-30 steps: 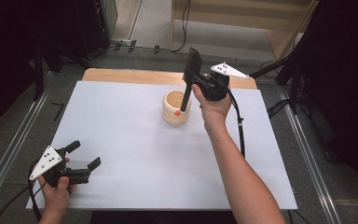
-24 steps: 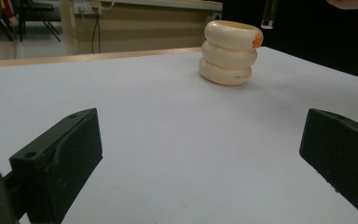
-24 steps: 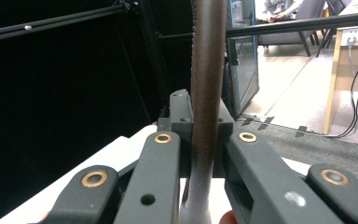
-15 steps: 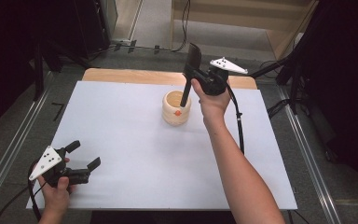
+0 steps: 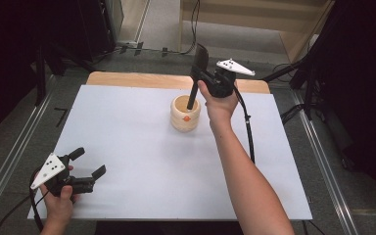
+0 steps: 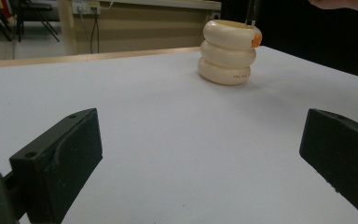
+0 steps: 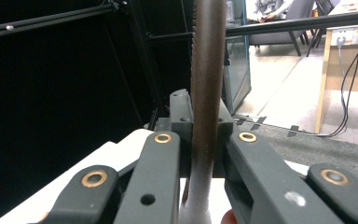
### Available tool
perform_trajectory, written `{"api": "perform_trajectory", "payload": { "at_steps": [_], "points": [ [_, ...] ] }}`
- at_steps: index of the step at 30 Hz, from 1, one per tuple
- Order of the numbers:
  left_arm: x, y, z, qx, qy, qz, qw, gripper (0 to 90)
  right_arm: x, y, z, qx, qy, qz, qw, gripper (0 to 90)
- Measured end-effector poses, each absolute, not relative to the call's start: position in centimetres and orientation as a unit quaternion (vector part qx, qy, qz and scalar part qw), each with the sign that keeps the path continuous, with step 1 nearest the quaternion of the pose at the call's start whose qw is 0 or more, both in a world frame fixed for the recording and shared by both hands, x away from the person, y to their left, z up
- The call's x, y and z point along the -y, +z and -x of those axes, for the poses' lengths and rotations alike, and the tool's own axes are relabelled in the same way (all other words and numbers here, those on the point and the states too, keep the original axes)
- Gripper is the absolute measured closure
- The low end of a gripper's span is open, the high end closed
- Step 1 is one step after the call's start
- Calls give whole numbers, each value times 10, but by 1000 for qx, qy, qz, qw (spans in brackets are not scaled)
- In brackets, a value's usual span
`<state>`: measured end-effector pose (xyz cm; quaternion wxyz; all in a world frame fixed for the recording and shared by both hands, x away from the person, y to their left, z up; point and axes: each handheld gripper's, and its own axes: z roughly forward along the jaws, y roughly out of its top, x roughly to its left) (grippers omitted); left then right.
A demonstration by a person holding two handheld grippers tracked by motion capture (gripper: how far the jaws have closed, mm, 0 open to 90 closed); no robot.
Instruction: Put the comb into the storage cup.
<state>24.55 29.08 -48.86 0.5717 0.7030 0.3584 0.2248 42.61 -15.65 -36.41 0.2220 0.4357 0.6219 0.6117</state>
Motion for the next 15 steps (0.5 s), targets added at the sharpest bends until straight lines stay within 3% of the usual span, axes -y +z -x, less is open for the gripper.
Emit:
{"api": "perform_trajectory", "payload": {
  "at_steps": [15],
  "points": [
    [-291,-489,-245,-358,225,-703,571,0,146,-386,-430,-637,606,-417,230,838]
  ]
}}
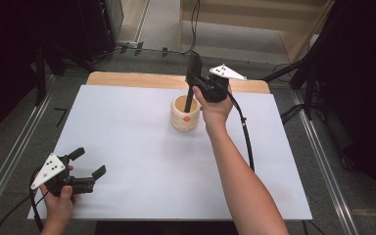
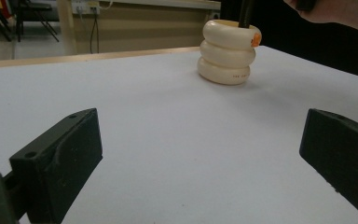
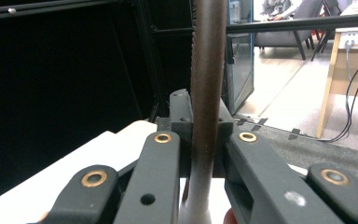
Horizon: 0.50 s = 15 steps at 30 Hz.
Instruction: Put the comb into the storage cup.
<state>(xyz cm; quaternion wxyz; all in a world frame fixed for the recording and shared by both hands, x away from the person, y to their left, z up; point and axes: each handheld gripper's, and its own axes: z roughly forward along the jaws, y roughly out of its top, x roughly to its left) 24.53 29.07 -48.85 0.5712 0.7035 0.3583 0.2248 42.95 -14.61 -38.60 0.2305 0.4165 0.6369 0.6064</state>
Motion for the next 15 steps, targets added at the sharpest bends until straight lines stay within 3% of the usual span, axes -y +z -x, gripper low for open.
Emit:
{"api": "perform_trajectory", "payload": {
  "at_steps": [15],
  "points": [
    [-291,-489,-246,-359,225,-703,571,0,145,-414,-434,-640,598,-430,216,837]
  ]
}}
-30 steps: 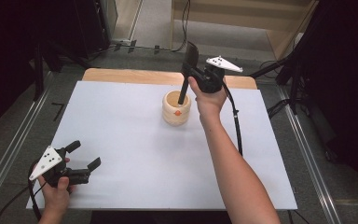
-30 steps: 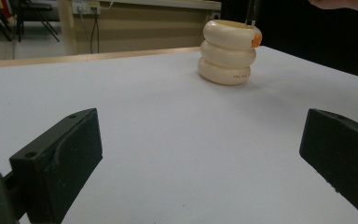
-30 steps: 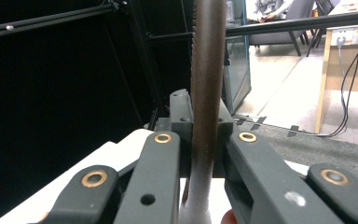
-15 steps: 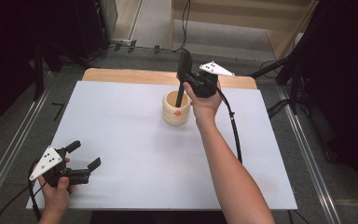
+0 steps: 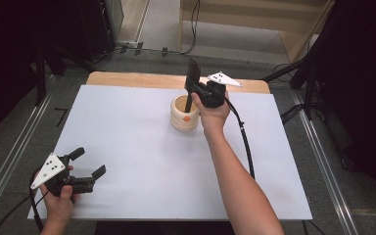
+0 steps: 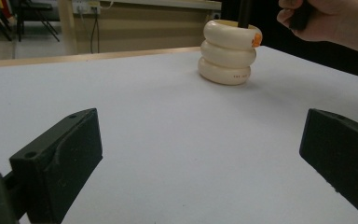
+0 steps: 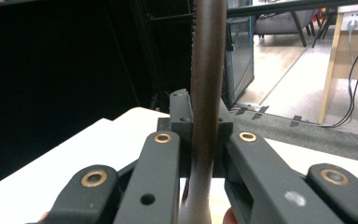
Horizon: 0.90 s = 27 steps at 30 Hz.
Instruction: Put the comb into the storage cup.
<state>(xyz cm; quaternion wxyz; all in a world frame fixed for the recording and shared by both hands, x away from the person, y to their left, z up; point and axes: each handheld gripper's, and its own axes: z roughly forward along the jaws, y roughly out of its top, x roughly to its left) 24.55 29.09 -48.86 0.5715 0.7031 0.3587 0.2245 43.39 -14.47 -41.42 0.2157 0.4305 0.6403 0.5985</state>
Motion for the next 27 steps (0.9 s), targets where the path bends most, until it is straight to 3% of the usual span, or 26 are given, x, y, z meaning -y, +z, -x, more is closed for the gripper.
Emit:
{"api": "perform_trajectory", "payload": {
  "at_steps": [27],
  "points": [
    [-291,-488,-246,-360,223,-701,573,0,139,-446,-435,-643,592,-448,186,838]
  ]
}}
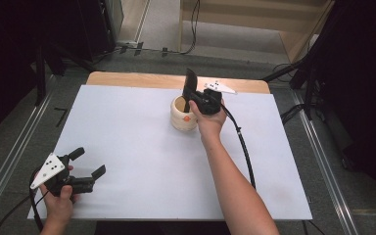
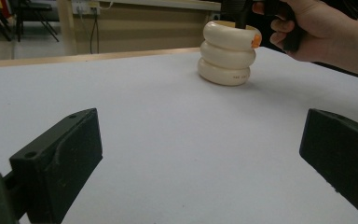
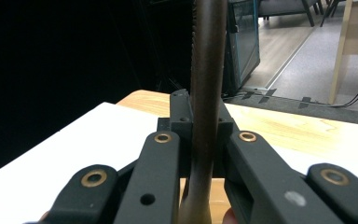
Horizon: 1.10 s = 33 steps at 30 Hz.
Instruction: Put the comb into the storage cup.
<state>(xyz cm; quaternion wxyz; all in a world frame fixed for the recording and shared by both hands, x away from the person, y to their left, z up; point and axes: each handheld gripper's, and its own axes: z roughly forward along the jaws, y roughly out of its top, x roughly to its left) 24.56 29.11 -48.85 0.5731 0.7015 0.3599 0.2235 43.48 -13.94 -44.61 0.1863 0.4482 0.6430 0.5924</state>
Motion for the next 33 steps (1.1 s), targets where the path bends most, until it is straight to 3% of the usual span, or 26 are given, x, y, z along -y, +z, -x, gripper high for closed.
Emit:
{"api": "perform_trajectory", "payload": {
  "at_steps": [13,20,27,33],
  "points": [
    [-291,-489,-246,-358,225,-703,572,0,146,-455,-436,-626,600,-467,171,836],
    [-291,-488,-246,-360,223,-699,576,0,148,-456,-436,-636,584,-463,200,799],
    [-291,-489,-245,-358,224,-701,575,0,153,-457,-438,-650,563,-460,221,642],
    [-291,-489,-245,-357,225,-703,572,0,157,-458,-440,-659,550,-463,222,457]
  ]
}}
